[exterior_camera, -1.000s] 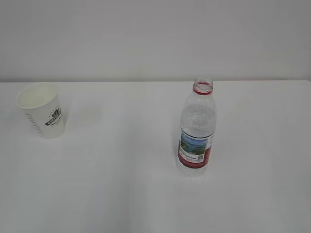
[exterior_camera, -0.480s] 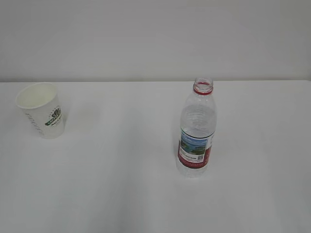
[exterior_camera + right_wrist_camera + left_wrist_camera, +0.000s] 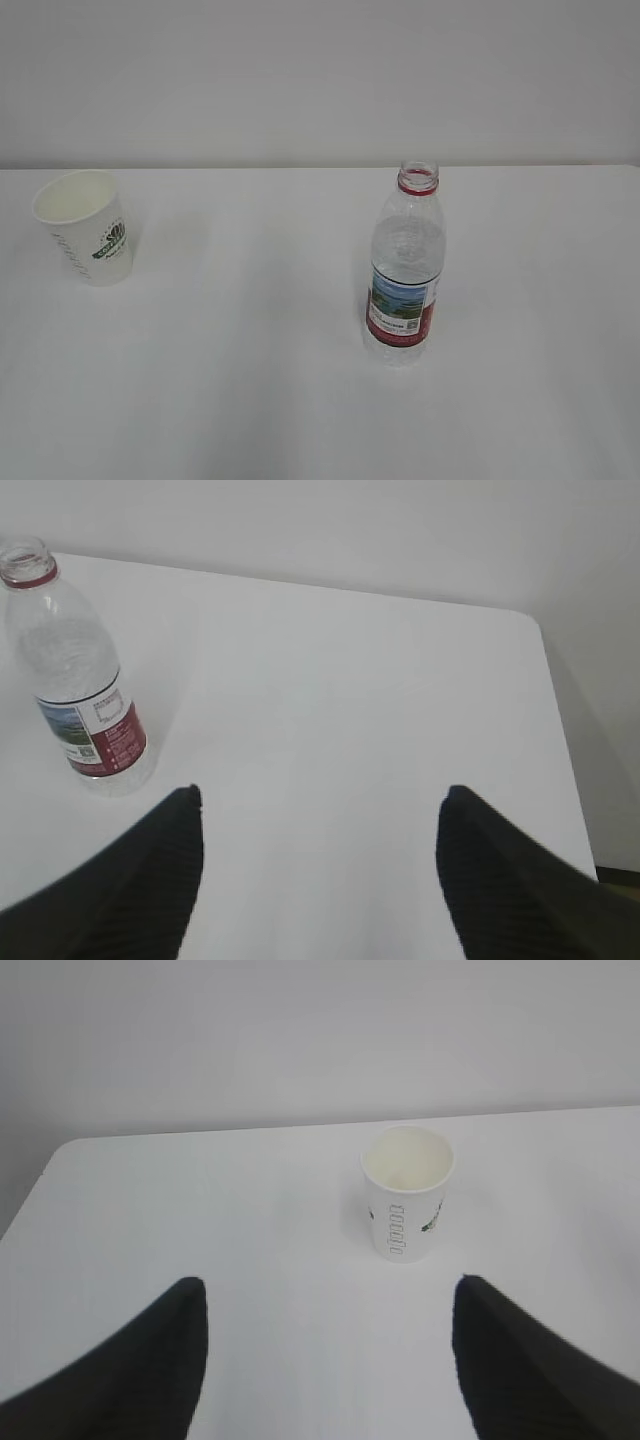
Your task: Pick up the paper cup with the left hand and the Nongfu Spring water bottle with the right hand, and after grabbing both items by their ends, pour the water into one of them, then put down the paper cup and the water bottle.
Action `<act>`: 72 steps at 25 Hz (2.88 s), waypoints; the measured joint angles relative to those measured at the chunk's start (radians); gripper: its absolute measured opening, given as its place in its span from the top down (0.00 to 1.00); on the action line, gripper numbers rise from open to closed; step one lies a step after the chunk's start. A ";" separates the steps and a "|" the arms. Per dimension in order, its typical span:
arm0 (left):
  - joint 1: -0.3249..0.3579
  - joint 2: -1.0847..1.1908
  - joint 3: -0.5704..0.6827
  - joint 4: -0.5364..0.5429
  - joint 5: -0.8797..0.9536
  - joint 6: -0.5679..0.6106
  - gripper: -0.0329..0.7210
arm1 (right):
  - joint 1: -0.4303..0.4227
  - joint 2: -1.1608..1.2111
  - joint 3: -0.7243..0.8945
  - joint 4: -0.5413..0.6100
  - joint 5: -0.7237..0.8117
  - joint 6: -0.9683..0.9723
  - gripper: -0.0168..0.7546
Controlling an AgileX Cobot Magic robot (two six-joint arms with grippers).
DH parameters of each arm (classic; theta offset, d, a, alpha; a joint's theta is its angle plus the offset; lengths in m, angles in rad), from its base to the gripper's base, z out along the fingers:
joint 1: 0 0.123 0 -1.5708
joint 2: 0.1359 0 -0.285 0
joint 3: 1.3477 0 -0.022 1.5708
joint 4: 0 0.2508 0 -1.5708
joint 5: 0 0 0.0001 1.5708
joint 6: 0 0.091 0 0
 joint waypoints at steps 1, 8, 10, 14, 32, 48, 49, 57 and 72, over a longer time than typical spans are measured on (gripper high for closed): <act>0.000 0.005 0.000 0.000 -0.006 0.000 0.22 | 0.000 0.009 0.000 0.000 -0.014 0.000 0.27; 0.000 0.064 0.000 0.000 -0.064 0.000 0.22 | 0.000 0.070 0.000 0.000 -0.098 -0.002 0.27; 0.000 0.083 0.000 0.000 -0.085 0.000 0.22 | 0.000 0.089 0.000 0.000 -0.115 -0.002 0.27; 0.000 0.113 0.000 0.000 -0.122 0.000 0.22 | 0.000 0.124 -0.005 0.000 -0.144 -0.002 0.27; -0.002 0.272 0.000 0.014 -0.341 0.000 0.22 | 0.000 0.222 -0.014 0.008 -0.283 -0.002 0.27; -0.002 0.403 0.000 0.000 -0.529 0.000 0.22 | 0.000 0.370 -0.015 0.006 -0.488 -0.002 0.27; -0.002 0.417 0.000 0.000 -0.542 0.000 0.22 | 0.000 0.386 -0.015 0.004 -0.499 -0.002 0.27; -0.002 0.517 0.000 0.000 -0.663 0.000 0.22 | 0.000 0.491 -0.015 0.003 -0.629 -0.002 0.27; -0.002 0.692 0.000 0.000 -0.825 0.000 0.22 | 0.000 0.623 -0.015 0.000 -0.831 -0.002 0.27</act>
